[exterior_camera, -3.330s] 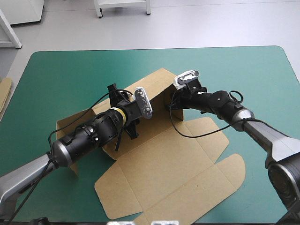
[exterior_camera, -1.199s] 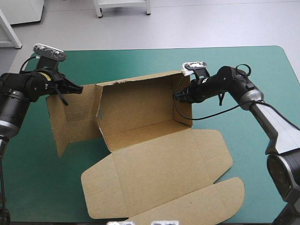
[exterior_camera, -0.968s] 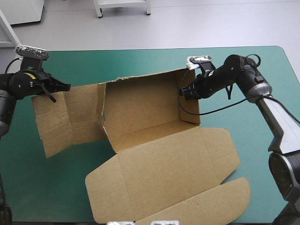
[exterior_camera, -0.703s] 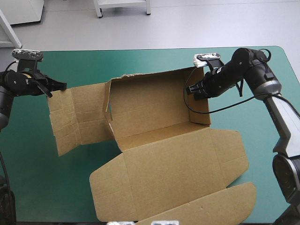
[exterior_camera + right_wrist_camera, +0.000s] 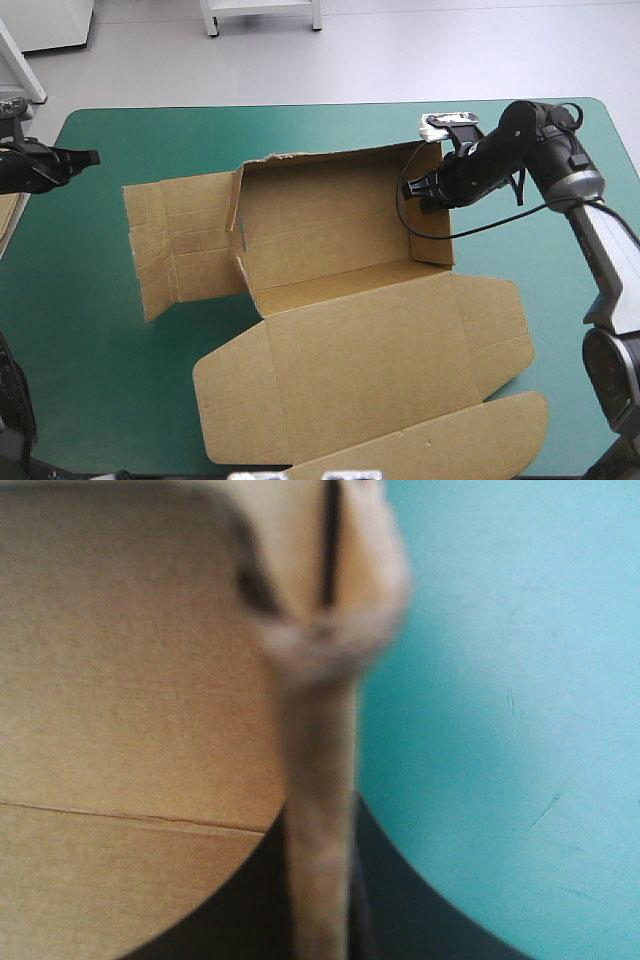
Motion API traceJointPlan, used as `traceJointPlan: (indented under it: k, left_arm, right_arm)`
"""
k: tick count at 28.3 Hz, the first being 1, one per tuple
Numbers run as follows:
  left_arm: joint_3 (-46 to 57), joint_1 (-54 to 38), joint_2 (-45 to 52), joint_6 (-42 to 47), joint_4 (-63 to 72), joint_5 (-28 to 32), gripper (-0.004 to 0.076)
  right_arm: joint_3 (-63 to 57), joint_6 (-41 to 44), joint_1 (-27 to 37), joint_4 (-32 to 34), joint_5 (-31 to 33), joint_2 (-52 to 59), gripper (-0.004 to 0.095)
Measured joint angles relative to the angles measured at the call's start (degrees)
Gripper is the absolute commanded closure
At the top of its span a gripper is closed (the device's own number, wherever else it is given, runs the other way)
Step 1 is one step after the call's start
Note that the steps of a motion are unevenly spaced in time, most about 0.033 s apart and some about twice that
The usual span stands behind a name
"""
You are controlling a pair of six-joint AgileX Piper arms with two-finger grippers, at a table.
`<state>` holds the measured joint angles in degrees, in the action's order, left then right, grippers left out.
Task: Fold the box
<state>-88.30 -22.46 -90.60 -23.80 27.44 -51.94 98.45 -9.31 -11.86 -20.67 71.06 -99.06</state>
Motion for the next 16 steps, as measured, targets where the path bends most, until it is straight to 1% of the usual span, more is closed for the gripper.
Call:
traceJointPlan:
  k: [1,2,6,11,16]
  left_arm:
    - [-1.61,-0.49,0.00,-0.10,1.59,-2.64,0.0732]
    - [-2.27,-0.54,0.06,0.04,2.09,-3.83,0.0732]
    - [-2.97,-0.54,0.17,0.90,2.70,-6.79,0.0732]
    - [-2.97,-0.97,0.12,1.36,2.25,-7.08,0.0732]
    - [-2.97,-1.28,0.12,1.42,2.24,-6.98,0.0732]
  right_arm:
    - [0.00,0.00,0.00,-0.34,0.00,-0.11,0.0911]
    - [0.00,-0.05,0.00,-0.62,0.00,-0.25,0.0911]
    - [0.03,-0.28,0.06,-1.99,0.00,-1.39,0.0911]
    - [0.94,0.73,0.11,-2.13,0.00,-4.31,0.0911]
    - [2.60,3.07,0.16,-0.17,-0.19,-7.86,0.0911]
